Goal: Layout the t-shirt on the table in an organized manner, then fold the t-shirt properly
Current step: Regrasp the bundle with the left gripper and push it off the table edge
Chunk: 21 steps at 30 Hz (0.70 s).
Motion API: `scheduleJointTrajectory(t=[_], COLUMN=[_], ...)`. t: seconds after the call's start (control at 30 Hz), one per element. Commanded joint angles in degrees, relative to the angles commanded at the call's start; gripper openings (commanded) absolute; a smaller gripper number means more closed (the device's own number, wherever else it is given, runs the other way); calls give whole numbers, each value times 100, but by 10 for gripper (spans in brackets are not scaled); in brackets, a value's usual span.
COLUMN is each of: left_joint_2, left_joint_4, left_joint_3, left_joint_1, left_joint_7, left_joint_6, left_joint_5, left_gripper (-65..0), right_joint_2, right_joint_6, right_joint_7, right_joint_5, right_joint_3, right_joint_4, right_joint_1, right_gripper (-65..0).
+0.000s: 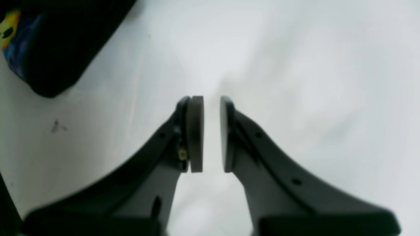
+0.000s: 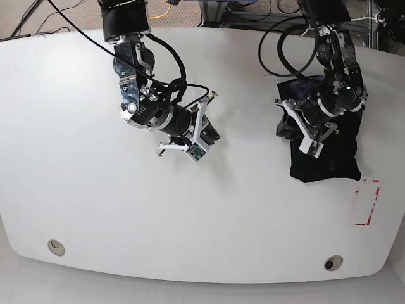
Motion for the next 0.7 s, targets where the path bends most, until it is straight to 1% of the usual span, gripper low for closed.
scheduleJointTrajectory(t=[0.07, 0.23, 0.27, 0.37, 0.5, 0.57, 0.7], left_joint_2=[-18, -290, -352, -589, -756, -932, -1178], left_joint_4=[-440, -1240, -1398, -1609, -1644, -1644, -1653], left_joint_3=[-9, -9, -9, -202, -879, -1073, -1451], left_joint_1=[-9, -88, -132, -158, -62, 79, 281], left_joint_7=[-141, -686, -738, -738, -738, -738, -738], left_joint_6=[0, 0, 0, 0, -18, -18, -26], left_joint_5=[9, 9, 9, 0, 0, 0, 0], left_gripper=[-524, -524, -524, -525, -525, -525, -525], right_joint_2=[0, 0, 0, 0, 18, 26, 26], right_joint_6=[9, 9, 9, 9, 18, 18, 18], right_joint_7=[0, 0, 0, 0, 0, -9, -9], right_joint_5=[0, 0, 0, 0, 0, 0, 0], right_joint_3=[0, 0, 0, 0, 0, 0, 0], right_joint_4=[9, 9, 9, 9, 176, 246, 281], right_joint_1=[-9, -18, -18, -26, -35, -88, -105], right_gripper=[-563, -563, -563, -563, -563, -563, -563])
